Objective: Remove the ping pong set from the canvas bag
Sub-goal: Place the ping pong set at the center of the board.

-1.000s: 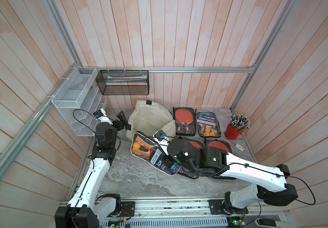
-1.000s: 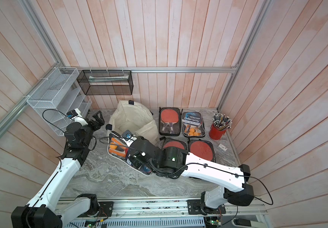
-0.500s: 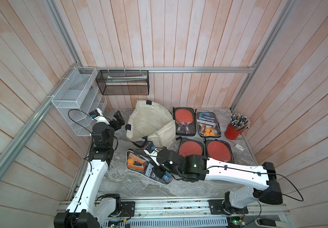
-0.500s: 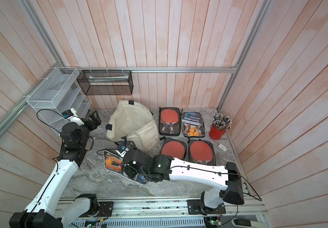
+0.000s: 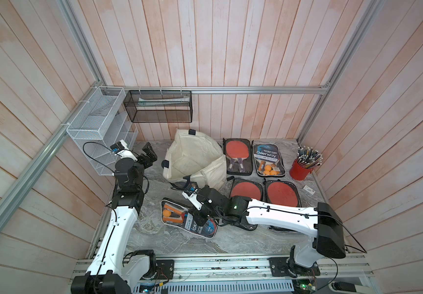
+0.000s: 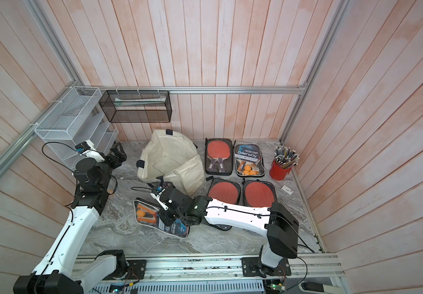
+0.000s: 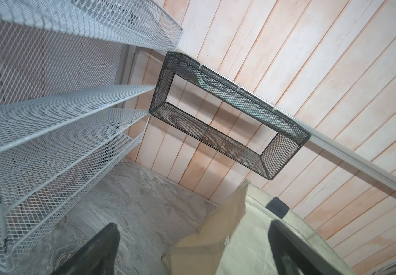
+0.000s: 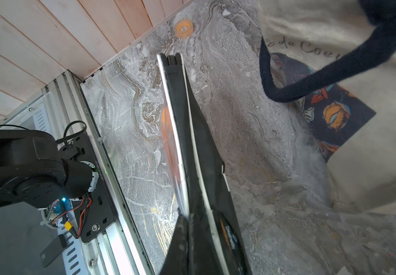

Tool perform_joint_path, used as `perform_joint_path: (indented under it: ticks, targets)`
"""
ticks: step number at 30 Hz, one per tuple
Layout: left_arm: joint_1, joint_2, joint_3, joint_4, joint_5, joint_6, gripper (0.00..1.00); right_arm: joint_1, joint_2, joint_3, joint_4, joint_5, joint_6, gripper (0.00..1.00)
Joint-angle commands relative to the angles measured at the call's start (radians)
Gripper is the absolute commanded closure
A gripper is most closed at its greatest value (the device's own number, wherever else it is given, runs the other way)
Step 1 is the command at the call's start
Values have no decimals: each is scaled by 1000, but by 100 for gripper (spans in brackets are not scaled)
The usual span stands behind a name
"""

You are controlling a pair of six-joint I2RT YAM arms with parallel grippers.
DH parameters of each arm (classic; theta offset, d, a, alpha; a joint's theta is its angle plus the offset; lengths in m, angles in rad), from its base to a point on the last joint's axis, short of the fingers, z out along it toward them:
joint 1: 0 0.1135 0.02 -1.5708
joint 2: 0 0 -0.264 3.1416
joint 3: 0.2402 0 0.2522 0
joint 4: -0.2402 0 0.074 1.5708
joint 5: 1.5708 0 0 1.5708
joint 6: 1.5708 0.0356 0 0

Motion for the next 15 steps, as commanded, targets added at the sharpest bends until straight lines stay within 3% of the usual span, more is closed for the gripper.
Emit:
perform_joint_path:
  ticks: [1,15]
  targets:
    - [11,-2,1,25,15,12,0,2,18,2,96,-76,4,100]
    - [24,2,-28,48,26,5,0,-43,90,-14,99,-84,-25,100]
